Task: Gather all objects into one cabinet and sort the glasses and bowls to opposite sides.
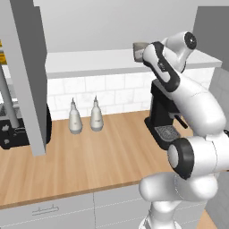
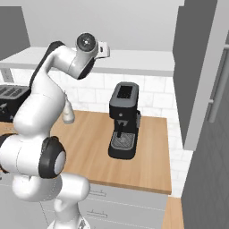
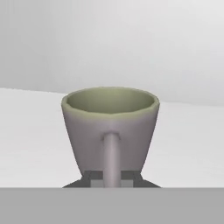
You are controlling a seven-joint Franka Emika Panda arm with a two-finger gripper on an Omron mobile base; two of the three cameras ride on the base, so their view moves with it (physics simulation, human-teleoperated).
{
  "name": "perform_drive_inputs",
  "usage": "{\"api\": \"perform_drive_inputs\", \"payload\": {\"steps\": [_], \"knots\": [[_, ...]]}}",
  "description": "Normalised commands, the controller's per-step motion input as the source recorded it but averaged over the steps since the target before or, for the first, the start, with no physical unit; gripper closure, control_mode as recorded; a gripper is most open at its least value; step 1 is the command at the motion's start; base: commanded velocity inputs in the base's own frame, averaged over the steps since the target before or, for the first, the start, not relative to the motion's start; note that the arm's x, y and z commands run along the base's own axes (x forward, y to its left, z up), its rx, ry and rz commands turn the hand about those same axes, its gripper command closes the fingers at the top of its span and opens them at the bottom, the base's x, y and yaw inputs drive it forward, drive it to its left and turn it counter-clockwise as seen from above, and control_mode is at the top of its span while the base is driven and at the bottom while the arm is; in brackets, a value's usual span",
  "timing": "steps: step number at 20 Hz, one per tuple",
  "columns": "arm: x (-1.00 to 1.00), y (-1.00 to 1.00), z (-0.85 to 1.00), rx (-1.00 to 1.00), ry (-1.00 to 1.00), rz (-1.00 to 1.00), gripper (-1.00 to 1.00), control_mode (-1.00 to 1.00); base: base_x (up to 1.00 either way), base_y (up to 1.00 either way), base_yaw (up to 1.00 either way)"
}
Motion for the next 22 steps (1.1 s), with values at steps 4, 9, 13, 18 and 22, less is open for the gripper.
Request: {"api": "perform_drive_inputs", "payload": {"steps": [4,9,13,18,22], "knots": [[-0.98,-0.3,0.2,0.0,0.0,-0.09,1.0,-1.0,0.0,0.0,0.0],[-0.92,-0.01,0.29,0.0,0.0,-0.01,1.0,-1.0,0.0,0.0,0.0],[-0.7,0.0,0.3,0.0,0.0,0.0,1.0,-1.0,0.0,0.0,0.0],[-0.67,0.0,0.11,0.0,0.0,0.0,1.0,-1.0,0.0,0.0,0.0],[-0.95,0.0,0.0,0.0,-0.19,0.0,1.0,-1.0,0.0,0.0,0.0]]}}
